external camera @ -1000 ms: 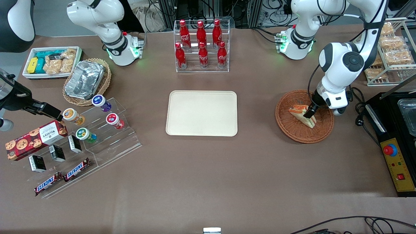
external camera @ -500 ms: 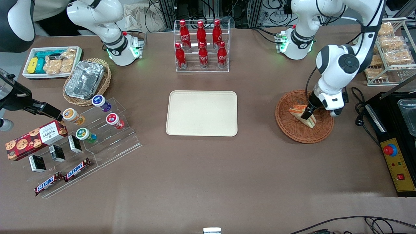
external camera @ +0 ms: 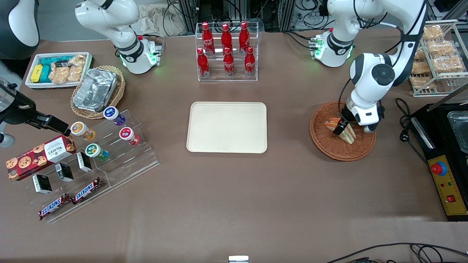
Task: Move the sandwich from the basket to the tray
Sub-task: 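Close the left gripper on the sandwich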
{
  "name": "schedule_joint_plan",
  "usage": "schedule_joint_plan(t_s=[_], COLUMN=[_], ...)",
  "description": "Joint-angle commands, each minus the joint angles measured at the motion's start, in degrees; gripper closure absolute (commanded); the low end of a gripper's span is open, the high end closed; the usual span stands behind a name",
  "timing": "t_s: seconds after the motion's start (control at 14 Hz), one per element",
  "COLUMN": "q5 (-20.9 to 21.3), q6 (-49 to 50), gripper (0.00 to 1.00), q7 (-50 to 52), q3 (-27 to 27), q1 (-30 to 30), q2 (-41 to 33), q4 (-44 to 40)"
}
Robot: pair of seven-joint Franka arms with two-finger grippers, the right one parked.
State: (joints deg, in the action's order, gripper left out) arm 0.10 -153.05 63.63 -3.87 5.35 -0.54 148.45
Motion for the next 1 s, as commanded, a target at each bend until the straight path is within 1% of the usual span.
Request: schedule_joint_plan(t_s=[0.0, 0.14, 0.21, 0.36, 0.57, 0.79, 0.86, 0.93], q5=[1.92, 5.07, 5.87, 5.97, 6.23, 6.23, 6.23, 6.32], q6=[-1.37, -1.37, -1.37, -1.46, -1.46, -0.76, 1.6, 6.93], gripper=[0.02, 0.02, 0.05, 0.16, 0.38, 0.62, 0.73, 0.82], q7=[2.11, 2.28, 2.29, 2.55, 3.87, 5.62, 6.41, 6.5], q3=[0.53, 0.7, 0.79, 0.88, 1.14, 1.58, 1.58, 1.49], q1=[0.62, 0.36, 0.1, 0.09, 0.1, 0.18, 0.18, 0.18], q2=[0.37, 1.06, 1.5, 1.34, 1.34, 0.81, -0.59, -1.47], q4=[0.26, 0.26, 0.08, 0.26, 0.08, -0.71, -1.75, -3.77])
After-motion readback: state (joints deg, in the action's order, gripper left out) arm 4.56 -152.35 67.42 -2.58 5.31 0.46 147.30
